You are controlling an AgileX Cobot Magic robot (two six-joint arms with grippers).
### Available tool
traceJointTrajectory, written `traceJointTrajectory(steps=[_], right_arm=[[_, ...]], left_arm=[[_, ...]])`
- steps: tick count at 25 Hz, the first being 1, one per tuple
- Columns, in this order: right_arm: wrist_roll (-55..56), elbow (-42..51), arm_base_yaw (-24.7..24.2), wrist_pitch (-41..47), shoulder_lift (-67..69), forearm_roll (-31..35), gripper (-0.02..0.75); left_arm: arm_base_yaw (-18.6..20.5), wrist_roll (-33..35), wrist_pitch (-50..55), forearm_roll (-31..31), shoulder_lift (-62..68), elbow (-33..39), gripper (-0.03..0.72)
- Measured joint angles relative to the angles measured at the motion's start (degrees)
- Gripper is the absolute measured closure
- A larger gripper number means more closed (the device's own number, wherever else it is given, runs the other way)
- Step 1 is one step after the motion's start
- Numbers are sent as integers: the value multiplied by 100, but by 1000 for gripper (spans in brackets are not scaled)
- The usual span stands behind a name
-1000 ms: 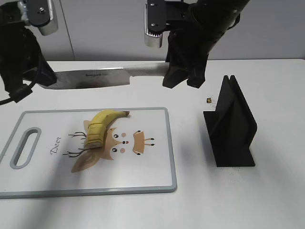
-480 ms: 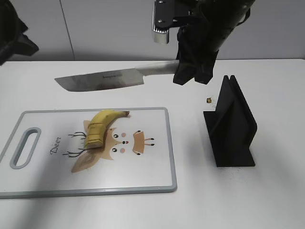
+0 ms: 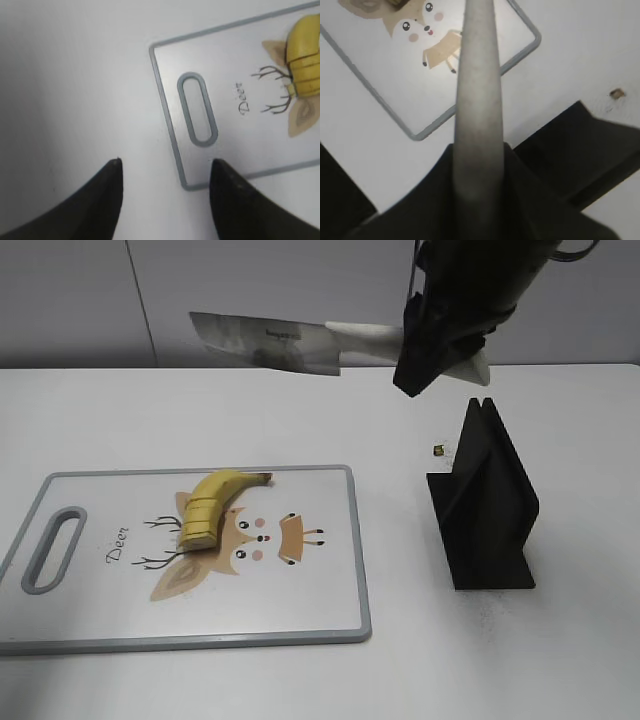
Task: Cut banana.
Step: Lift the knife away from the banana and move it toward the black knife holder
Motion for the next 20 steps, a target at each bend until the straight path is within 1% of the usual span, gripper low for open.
traceJointTrajectory(steps=[3, 6, 8, 12, 15, 20], right_arm=[[999, 19, 0, 380, -108, -2, 577], [1843, 276, 0, 351, -376, -18, 577], [2413, 611, 0, 120, -641, -152, 577], [3596, 1421, -59, -725, -1282, -557, 577], [4056, 2016, -218, -1107, -1675, -613, 577], [4358, 2711, -584, -1409, -2044, -640, 577]], left_arm=[[167, -140, 316, 11, -122, 178, 145], [176, -168, 408, 11, -484, 590, 145], [176, -168, 361, 29, -833, 997, 145], [176, -281, 15, 61, -1796, 1858, 145], [176, -429, -128, 88, -2506, 2417, 145], [176, -468, -263, 101, -3711, 3210, 145]])
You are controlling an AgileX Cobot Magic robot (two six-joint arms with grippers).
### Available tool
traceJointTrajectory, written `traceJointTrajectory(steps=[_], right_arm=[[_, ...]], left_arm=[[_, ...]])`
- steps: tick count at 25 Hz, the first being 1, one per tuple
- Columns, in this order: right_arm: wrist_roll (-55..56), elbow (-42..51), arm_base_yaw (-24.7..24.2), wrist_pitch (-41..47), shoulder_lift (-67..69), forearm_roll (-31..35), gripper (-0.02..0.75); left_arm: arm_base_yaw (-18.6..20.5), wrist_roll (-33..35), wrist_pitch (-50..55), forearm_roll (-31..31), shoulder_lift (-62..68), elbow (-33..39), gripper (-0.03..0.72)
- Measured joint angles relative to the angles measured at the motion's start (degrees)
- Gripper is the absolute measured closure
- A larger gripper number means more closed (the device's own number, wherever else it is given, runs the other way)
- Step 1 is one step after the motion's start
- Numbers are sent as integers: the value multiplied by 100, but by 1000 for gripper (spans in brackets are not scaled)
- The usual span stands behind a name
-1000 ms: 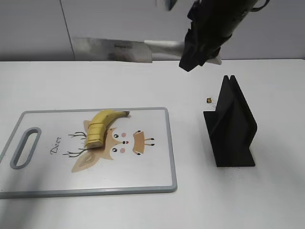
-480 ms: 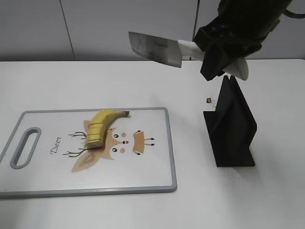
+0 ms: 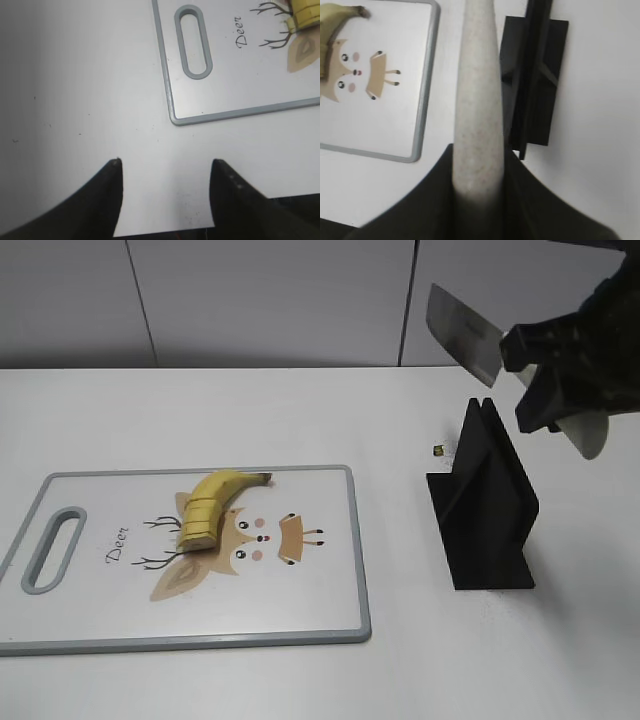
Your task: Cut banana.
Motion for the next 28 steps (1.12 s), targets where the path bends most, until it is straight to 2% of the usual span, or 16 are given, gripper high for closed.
traceJointTrajectory(steps=[5, 8, 15, 23, 28], right_arm=[[166, 367, -41, -257, -57, -87, 577], [444, 469, -41, -343, -57, -370, 577], [586, 490, -41, -427, -57, -627, 577], [602, 616, -41, -427, -57, -701, 577], [608, 616, -41, -440, -57, -733, 578]], left_arm=[[0, -111, -48, -11, -1223, 427, 145], [0, -129, -294, -4, -1996, 606, 145], [0, -135, -563, 30, -3270, 658, 145], [0, -142, 166, 142, -3576, 724, 155], [12, -811, 131, 603, -3576, 734, 156]])
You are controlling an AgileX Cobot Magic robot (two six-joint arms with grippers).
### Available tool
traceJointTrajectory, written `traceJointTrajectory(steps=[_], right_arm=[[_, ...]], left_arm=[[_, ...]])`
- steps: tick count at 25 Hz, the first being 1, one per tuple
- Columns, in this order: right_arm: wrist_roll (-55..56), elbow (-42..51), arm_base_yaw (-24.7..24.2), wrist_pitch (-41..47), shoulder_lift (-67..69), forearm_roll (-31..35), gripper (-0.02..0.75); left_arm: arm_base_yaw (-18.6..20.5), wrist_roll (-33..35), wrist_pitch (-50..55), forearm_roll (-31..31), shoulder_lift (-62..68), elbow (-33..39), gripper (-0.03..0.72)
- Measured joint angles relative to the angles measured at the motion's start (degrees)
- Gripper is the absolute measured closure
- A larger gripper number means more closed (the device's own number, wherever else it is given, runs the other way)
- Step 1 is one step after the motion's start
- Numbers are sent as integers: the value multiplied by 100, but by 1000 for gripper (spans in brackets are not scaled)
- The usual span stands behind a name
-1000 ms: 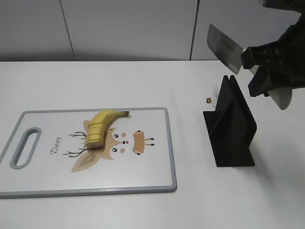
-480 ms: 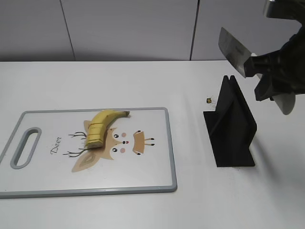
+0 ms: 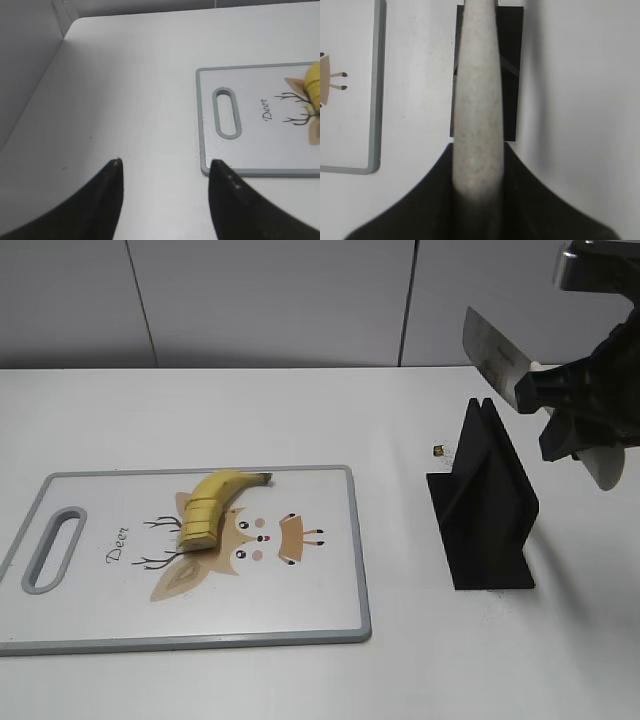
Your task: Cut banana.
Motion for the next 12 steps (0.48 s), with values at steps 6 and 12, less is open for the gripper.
traceJointTrajectory(steps=[6, 12], right_arm=[[0, 0, 0, -5, 0, -18, 578], [0, 0, 0, -10, 5, -18, 577]], left_arm=[[7, -138, -21, 56, 0, 79, 164], [-87, -149, -28, 32, 0, 83, 169]])
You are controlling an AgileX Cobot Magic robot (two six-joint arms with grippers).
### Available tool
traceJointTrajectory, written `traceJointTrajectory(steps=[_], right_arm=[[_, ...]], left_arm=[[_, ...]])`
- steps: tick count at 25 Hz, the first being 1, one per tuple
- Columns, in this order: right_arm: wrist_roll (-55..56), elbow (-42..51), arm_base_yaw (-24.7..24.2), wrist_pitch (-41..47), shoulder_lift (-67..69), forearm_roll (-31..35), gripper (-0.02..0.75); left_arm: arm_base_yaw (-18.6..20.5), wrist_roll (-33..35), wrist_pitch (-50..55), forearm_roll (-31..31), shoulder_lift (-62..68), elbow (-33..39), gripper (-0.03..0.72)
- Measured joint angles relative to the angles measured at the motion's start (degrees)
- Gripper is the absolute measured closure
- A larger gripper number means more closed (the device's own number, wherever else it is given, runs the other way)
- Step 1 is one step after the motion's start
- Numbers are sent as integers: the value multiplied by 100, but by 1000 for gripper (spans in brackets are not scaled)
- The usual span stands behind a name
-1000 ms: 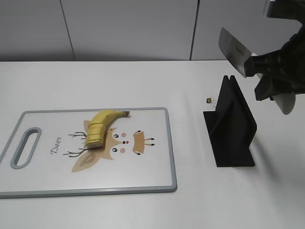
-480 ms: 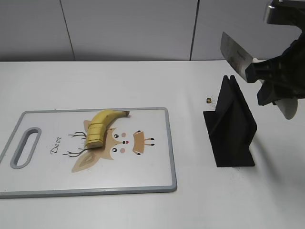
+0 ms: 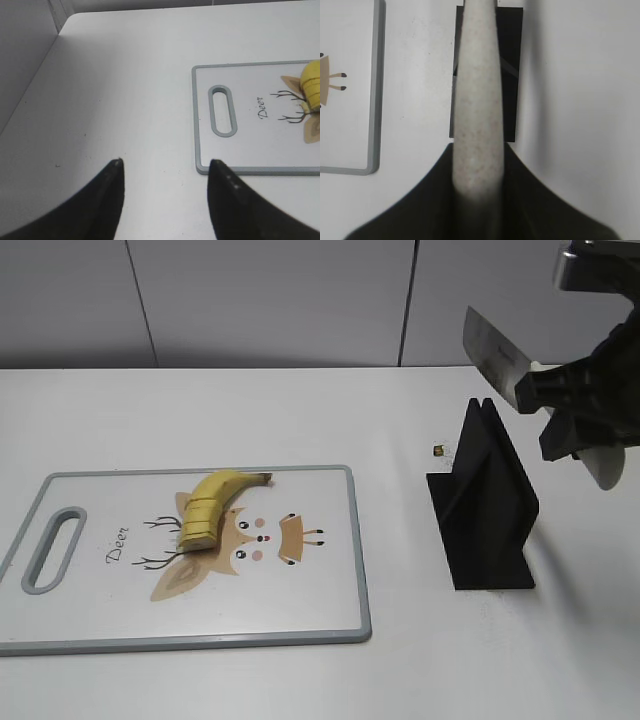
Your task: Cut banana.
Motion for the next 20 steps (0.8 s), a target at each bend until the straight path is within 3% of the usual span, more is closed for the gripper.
traceJointTrajectory(steps=[20], right_arm=[[-5, 6, 0, 346, 817, 282, 578]], left_arm=[[-45, -5, -35, -3, 0, 3, 173]])
